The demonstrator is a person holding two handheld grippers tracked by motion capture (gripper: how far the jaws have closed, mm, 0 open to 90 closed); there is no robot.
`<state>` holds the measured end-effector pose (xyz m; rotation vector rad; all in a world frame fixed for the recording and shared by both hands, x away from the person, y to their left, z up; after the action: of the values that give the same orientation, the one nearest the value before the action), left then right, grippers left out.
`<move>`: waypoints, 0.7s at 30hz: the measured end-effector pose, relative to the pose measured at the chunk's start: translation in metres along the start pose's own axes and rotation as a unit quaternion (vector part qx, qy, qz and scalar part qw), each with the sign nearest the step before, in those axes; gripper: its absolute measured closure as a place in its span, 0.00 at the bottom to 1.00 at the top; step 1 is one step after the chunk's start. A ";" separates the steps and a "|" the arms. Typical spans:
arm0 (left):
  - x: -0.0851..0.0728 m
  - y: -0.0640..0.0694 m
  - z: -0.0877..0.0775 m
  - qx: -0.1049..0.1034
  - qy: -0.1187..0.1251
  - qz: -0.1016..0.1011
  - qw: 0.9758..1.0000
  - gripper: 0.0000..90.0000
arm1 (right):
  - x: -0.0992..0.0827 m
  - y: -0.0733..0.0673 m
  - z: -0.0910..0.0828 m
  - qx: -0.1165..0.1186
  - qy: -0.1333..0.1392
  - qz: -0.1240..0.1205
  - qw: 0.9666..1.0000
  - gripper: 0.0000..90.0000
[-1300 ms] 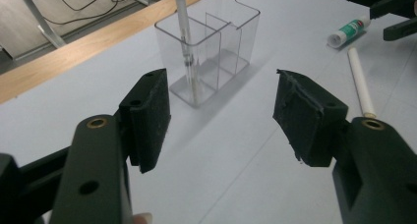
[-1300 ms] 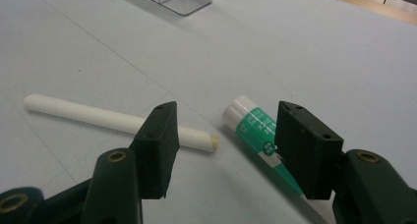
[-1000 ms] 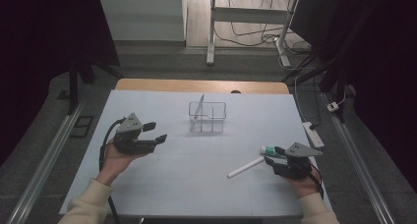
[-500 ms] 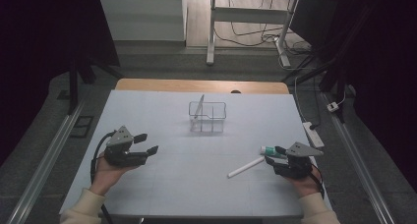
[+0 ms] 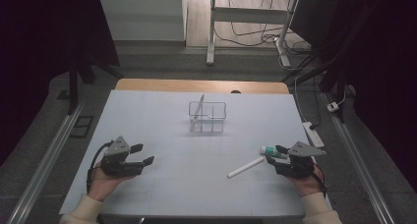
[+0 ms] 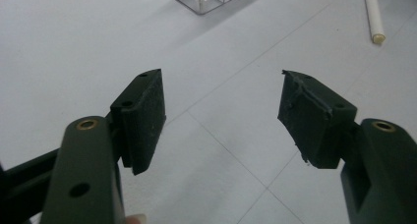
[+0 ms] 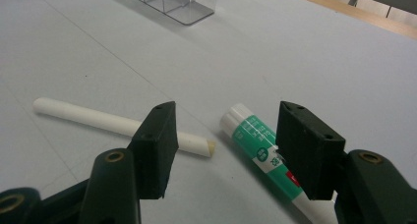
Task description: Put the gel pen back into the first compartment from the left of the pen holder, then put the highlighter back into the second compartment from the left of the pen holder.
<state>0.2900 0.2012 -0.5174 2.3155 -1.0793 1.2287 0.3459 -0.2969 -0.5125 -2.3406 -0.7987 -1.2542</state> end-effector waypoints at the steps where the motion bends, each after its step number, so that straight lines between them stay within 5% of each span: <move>1: 0.000 0.000 0.000 0.000 0.000 0.000 1.000 0.38 | 0.000 0.000 0.000 0.002 0.001 -0.001 1.000 0.44; 21: -0.002 0.001 0.005 -0.003 -0.006 0.000 1.000 0.36 | 0.006 -0.003 -0.003 0.015 -0.005 -0.022 1.000 0.43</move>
<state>0.2919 0.1987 -0.5222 2.3210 -1.0853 1.2102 0.3443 -0.2948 -0.5058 -2.3195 -0.8722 -1.2397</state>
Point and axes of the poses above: each handheld gripper's, and its own axes: z roughly forward along the jaws, x roughly out of its top, y roughly to its right, the point moved 4 cm from there along z, roughly forward along the jaws, and after that the axes turned 11 degrees about z, right-handed, at the moved point
